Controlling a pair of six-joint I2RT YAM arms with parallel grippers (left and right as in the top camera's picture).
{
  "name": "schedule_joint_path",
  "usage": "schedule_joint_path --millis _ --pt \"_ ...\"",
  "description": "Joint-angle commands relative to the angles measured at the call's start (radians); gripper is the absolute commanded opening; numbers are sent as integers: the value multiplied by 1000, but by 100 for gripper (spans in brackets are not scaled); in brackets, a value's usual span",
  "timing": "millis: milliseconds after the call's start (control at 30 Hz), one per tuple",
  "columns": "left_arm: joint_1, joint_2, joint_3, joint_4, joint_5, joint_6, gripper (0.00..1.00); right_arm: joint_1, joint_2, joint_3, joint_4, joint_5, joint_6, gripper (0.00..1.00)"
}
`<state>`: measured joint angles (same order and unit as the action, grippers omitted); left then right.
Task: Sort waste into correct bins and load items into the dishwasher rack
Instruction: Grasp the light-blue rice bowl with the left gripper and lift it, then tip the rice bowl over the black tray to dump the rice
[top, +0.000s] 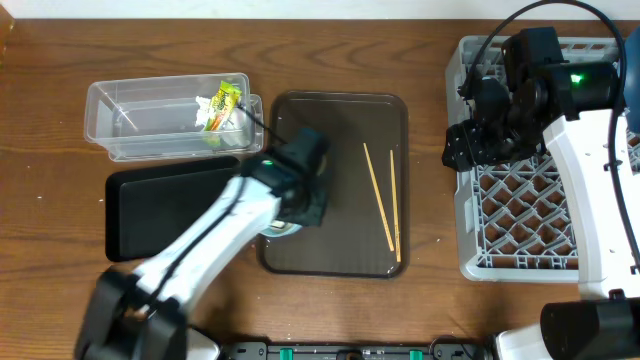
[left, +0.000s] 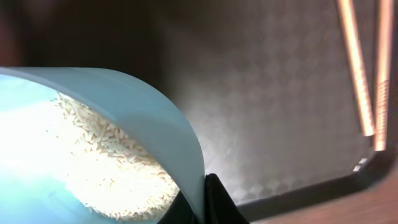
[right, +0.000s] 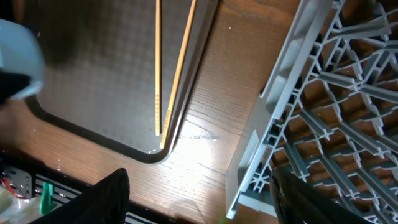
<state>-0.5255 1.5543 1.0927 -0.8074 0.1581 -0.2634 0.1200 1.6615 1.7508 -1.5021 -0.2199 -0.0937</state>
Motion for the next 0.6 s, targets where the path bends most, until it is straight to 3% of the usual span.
schedule_joint_path --millis 0,167,567 --pt "94 -112 14 -28 2 27 6 16 3 1 -2 11 7 71" --pt "269 -194 14 -57 44 51 6 16 3 1 -2 11 7 71" --pt "761 -115 -12 -66 617 257 6 16 3 1 -6 11 7 71"
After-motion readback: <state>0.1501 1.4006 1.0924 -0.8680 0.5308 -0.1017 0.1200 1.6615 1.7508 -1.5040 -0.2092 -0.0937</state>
